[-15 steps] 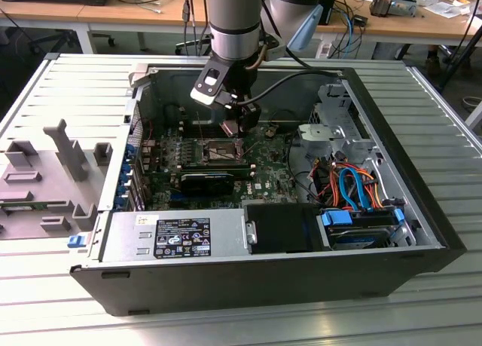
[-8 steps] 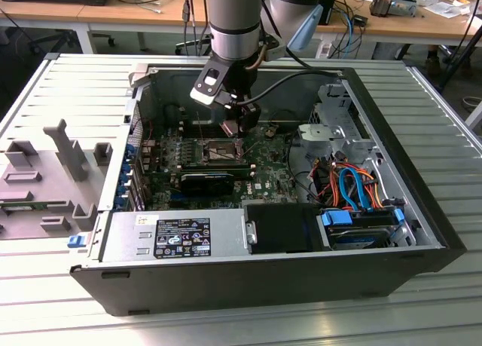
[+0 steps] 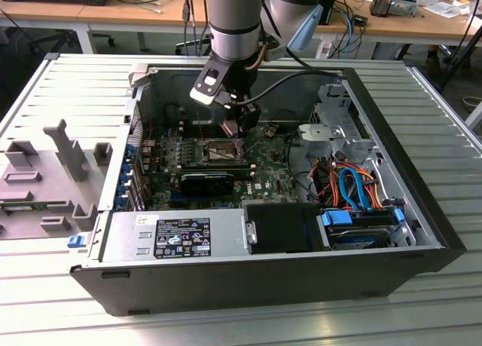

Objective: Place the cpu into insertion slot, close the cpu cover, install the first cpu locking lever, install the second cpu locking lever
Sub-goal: 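Place the cpu into insertion slot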

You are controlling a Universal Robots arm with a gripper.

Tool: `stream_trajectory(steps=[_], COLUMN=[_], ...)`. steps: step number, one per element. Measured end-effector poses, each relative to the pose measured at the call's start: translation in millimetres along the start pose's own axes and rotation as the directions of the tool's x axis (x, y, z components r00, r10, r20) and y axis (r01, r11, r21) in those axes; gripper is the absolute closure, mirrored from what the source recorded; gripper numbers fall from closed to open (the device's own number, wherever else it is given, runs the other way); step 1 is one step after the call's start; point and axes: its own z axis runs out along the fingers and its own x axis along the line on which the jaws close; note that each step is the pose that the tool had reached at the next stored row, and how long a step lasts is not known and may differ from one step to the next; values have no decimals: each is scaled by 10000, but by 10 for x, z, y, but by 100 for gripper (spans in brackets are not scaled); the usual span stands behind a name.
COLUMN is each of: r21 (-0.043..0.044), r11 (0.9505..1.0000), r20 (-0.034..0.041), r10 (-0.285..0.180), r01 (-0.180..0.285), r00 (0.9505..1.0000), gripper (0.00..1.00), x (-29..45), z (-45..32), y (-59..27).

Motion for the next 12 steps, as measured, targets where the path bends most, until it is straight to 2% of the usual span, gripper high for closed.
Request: stream_trajectory(steps=[12], r21=[-2], r11=[9999], r20=[12], r10=[137], r01=[-137], r00=[9999], gripper=[45], x=[0], z=[1], y=[0])
